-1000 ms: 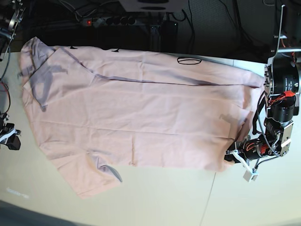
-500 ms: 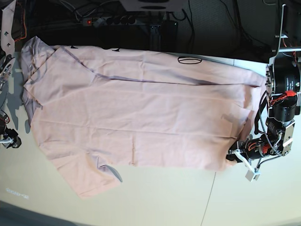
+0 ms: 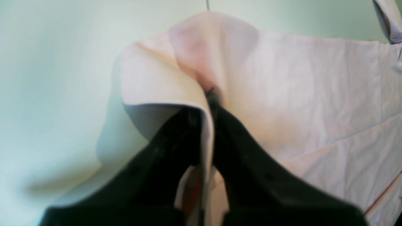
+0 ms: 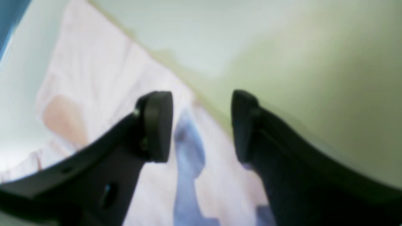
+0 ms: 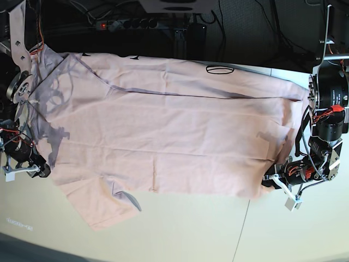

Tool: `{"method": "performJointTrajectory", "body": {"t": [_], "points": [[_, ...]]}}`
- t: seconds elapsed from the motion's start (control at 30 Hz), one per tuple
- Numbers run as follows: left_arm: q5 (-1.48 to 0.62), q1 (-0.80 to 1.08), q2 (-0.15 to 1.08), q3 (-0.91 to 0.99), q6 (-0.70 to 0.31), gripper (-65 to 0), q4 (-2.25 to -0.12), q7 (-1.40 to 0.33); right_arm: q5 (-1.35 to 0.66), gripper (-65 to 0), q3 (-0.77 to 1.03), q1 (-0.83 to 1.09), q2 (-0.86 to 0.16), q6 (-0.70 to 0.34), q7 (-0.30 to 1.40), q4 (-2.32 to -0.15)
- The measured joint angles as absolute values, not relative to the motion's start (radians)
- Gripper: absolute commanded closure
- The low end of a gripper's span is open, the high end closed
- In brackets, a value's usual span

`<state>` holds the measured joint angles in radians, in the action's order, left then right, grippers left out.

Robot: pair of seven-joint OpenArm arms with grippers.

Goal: Fold the T-shirt properly
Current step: 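Move the right gripper to the sleeve corner and grasp it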

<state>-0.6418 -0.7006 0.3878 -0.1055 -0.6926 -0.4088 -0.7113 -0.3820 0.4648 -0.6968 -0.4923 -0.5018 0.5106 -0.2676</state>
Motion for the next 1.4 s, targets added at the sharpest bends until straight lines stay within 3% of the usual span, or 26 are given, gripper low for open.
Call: {"method": "performJointTrajectory", "body": {"t": [0.2, 0.6, 0.7, 0.8, 0.83, 1.03, 1.23, 1.4], "points": [[-0.645, -0.701, 0.388, -0.105, -0.693, 0.0, -0.409, -0.711, -0.331, -31.2, 0.413, -0.705, -0.422, -0.502, 0.474, -0.271], [-0.645, -0.701, 0.388, -0.105, -0.693, 0.0, -0.409, -0.711, -0.337, -30.9, 0.009, -0.726, -0.402, -0.508, 0.46, -0.275], [-0.645, -0.701, 0.388, -0.105, -0.693, 0.0, -0.409, -0.71, -0.347, -23.0, -0.03, -0.728, -0.402, -0.508, 0.459, -0.276], [-0.645, -0.701, 0.387, -0.105, -0.693, 0.0, -0.409, -0.702, -0.343, -2.8, -0.035, -0.728, -0.402, -0.507, 0.459, -0.276], [-0.645, -0.701, 0.388, -0.105, -0.693, 0.0, -0.409, -0.696, -0.336, 0.0, -0.035, -0.728, -0.402, -0.507, 0.451, -0.278], [-0.673, -0.7, 0.388, -0.105, -0.693, 0.0, -0.409, -0.687, -0.227, 0.0, -0.035, -0.723, -0.419, -0.508, 0.432, -0.349], [-0.787, -0.701, 0.393, -0.105, -0.693, 0.0, -0.409, -0.722, -0.255, 0.0, -0.04, -0.709, -0.436, -0.508, 0.497, -0.448], [-0.945, -0.717, 0.444, -0.105, -0.692, 0.0, -0.409, -0.911, -0.36, 0.0, -0.044, -0.692, -0.471, -0.515, 0.571, -0.503]]}}
